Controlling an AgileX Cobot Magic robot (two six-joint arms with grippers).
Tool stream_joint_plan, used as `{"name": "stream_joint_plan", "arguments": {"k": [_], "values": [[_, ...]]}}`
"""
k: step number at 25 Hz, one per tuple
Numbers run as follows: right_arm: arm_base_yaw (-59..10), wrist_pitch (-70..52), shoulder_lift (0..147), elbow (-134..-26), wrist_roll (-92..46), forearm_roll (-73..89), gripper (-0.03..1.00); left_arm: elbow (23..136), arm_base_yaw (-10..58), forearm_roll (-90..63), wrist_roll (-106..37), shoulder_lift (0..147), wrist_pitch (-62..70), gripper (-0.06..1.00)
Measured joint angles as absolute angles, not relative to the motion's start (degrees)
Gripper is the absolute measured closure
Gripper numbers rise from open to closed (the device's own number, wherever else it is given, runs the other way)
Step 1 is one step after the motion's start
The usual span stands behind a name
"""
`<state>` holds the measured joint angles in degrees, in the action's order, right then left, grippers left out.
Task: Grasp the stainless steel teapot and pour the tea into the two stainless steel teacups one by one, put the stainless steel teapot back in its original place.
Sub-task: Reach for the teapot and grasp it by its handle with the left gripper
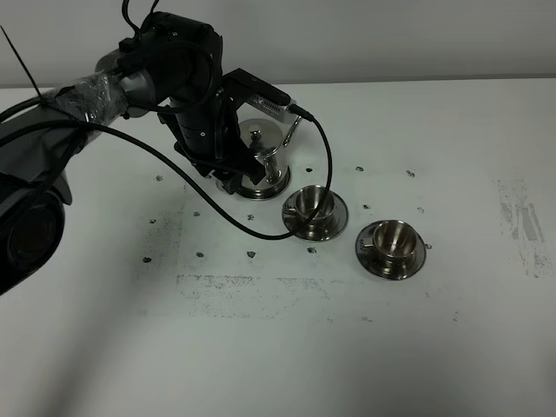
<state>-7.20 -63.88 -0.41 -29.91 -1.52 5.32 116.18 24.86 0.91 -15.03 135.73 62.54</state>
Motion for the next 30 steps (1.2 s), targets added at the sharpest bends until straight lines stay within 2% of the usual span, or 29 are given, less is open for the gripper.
{"name": "stream_joint_plan", "arguments": {"k": [30], "values": [[-7.20, -63.88, -0.41, -29.91, -1.52, 5.28, 0.49, 118.22, 24.86, 0.49, -18.56, 136.77, 60.07, 0.47]]}}
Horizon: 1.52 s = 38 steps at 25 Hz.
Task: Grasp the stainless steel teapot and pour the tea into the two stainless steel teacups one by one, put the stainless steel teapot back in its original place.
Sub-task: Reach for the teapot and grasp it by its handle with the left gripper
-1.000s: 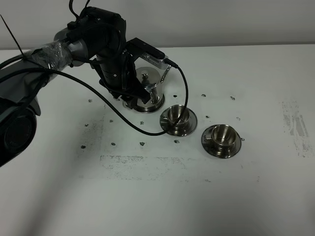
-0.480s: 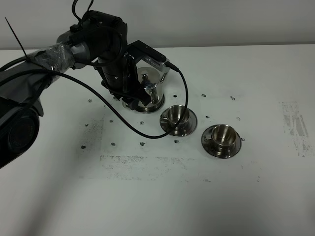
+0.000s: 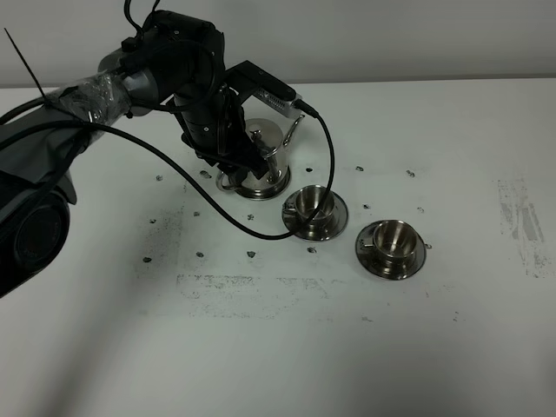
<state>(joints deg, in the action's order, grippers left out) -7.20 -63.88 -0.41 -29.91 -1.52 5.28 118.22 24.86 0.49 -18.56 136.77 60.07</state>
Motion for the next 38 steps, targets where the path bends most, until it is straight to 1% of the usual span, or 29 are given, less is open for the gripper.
{"name": "stream_joint_plan", "arguments": {"k": [19, 32, 38], "values": [[-7.20, -63.88, -0.41, -29.91, -1.52, 5.28, 0.49, 118.22, 24.86, -0.68, -22.15, 136.77, 60.11, 0.47], [-7.20, -63.88, -0.41, -29.91, -1.52, 5.28, 0.49, 118.22, 24.86, -1.56, -17.17, 136.77, 61.97, 0.47], [-7.20, -63.88, -0.41, -29.91, -1.52, 5.28, 0.51, 118.84, 24.86, -0.59, -14.93, 136.82, 63.68, 0.47]]}}
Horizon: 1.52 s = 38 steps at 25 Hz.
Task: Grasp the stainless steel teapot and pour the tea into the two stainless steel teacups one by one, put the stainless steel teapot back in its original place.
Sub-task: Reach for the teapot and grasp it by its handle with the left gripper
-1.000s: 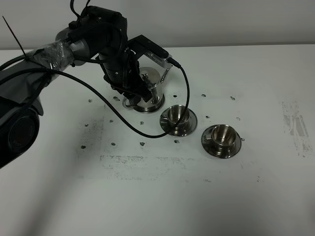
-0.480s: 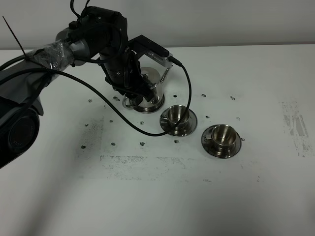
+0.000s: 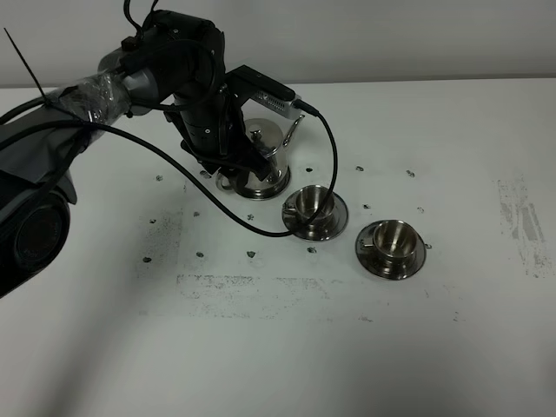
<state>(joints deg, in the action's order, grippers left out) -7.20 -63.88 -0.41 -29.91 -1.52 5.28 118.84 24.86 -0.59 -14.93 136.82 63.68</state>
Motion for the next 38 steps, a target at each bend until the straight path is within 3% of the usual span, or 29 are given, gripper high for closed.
{"name": "stream_joint_plan", "arguments": {"k": [9, 38], "values": [[-7.20, -63.88, -0.41, -29.91, -1.52, 5.28, 0.51, 123.33, 24.86, 0.96, -13.68, 138.03, 67.64, 0.47], [-7.20, -63.88, -0.41, -29.91, -1.52, 5.28, 0.52, 123.41, 24.86, 0.00, -18.37, 139.14, 65.58, 0.48]]}}
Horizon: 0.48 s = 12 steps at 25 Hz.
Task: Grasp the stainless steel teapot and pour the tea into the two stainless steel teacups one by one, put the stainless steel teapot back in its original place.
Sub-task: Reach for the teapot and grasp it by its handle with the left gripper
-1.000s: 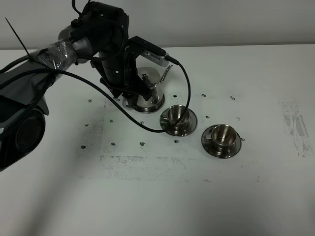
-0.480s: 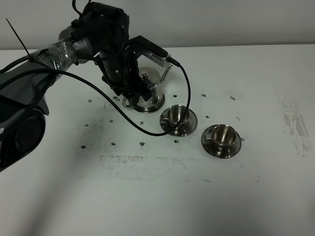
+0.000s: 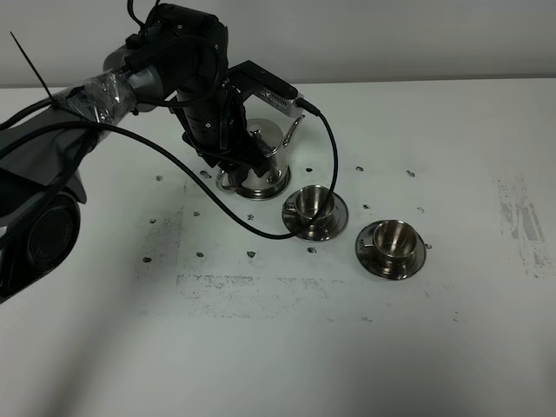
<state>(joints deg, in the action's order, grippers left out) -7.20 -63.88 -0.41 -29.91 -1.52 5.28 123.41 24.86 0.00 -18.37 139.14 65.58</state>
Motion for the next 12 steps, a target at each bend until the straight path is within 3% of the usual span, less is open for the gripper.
{"name": "stream_joint_plan", "arguments": {"k": [8, 12], "values": [[-7.20, -63.88, -0.41, -29.91, -1.52, 5.28, 0.52, 123.41, 24.86, 0.00, -18.65, 139.14, 65.41, 0.48], [-7.20, -63.88, -0.41, -29.91, -1.52, 5.28, 0.52, 123.41, 24.86, 0.00, -19.29, 139.14, 65.41, 0.55]]}}
